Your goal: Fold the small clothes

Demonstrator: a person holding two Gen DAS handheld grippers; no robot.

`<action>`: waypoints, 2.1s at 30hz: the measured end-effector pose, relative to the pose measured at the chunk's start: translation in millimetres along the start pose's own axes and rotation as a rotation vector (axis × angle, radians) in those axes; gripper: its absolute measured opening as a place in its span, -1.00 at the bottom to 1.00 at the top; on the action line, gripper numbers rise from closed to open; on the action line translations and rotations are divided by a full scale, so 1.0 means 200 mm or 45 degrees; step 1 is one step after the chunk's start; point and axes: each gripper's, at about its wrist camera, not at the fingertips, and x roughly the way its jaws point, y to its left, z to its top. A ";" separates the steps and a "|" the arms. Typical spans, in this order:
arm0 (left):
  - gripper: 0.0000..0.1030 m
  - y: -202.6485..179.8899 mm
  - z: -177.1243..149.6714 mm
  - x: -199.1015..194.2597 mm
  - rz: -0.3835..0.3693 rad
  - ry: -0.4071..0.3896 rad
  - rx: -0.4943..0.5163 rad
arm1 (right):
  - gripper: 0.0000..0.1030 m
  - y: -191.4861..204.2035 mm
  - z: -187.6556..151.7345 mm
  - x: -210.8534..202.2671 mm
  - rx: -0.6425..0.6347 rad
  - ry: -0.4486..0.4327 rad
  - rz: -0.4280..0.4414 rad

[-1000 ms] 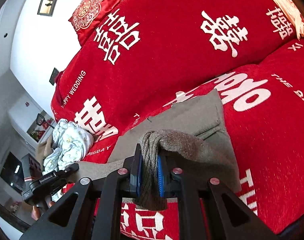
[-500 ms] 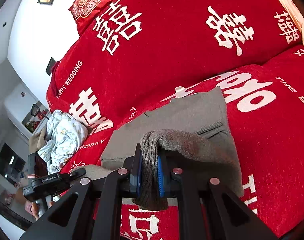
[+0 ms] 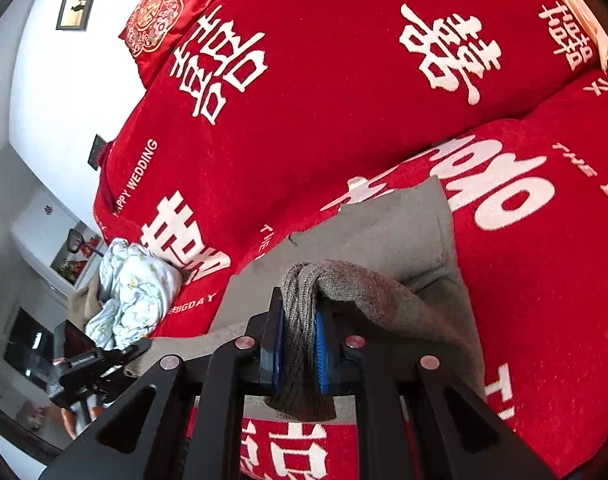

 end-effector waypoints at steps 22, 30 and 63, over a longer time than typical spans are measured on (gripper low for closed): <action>-0.79 -0.04 0.28 0.25 0.130 -0.007 0.055 | -0.72 -0.06 0.25 0.29 0.077 0.057 -0.066; -0.79 -0.03 0.40 0.49 0.233 0.040 0.093 | -0.72 -0.17 0.33 0.50 0.133 0.087 -0.128; 0.78 0.07 0.48 0.78 0.442 0.065 0.207 | 0.55 -0.19 0.42 0.80 -0.071 0.121 -0.327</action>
